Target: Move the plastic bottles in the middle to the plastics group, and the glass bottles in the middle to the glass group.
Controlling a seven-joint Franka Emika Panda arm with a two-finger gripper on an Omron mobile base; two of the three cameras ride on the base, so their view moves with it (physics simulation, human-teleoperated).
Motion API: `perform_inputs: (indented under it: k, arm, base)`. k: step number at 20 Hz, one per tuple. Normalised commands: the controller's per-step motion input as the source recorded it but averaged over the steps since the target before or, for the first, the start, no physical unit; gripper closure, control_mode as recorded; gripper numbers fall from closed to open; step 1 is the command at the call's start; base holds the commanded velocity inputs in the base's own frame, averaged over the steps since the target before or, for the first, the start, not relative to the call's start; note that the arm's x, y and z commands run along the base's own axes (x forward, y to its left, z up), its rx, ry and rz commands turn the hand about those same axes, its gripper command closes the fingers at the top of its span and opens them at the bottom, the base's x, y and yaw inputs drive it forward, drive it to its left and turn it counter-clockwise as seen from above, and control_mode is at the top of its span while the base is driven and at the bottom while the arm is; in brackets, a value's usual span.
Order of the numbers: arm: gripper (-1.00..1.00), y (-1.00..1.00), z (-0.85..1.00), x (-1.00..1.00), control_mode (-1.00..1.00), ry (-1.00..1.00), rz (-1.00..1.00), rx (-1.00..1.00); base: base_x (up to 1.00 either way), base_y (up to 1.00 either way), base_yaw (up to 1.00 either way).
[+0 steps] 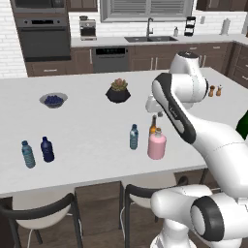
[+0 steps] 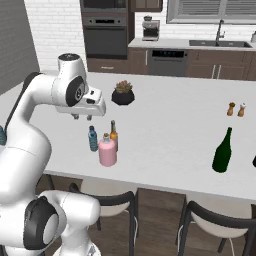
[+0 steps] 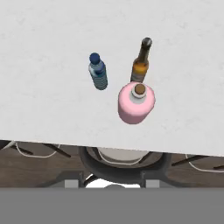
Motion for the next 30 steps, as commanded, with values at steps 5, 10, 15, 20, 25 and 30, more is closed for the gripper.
perform_inputs:
  k: [5, 10, 15, 20, 25, 30]
  arm:
    - [-1.00, -0.07, -0.15, -0.06, -1.00, 0.01, 0.00, -0.02]
    - [-1.00, -0.33, -0.63, -0.16, -1.00, 0.18, 0.02, -0.14]
    - [-1.00, -0.49, -0.47, 0.12, -1.00, 0.03, 0.05, 0.09]
    - [-1.00, -0.20, -0.20, 0.53, -1.00, 0.01, 0.02, 0.15]
    - [-1.00, 0.16, -0.20, 0.56, -1.00, 0.00, -0.01, 0.04]
    - [-1.00, 0.13, -0.32, 0.68, -1.00, 0.08, -0.06, 0.00]
  base:
    - [0.00, 0.00, 0.00]
    - [0.00, 0.00, 0.00]
    - [0.00, 0.00, 0.00]
    - [0.00, 0.00, 0.00]
    - [0.00, 0.00, 0.00]
    - [0.00, 0.00, 0.00]
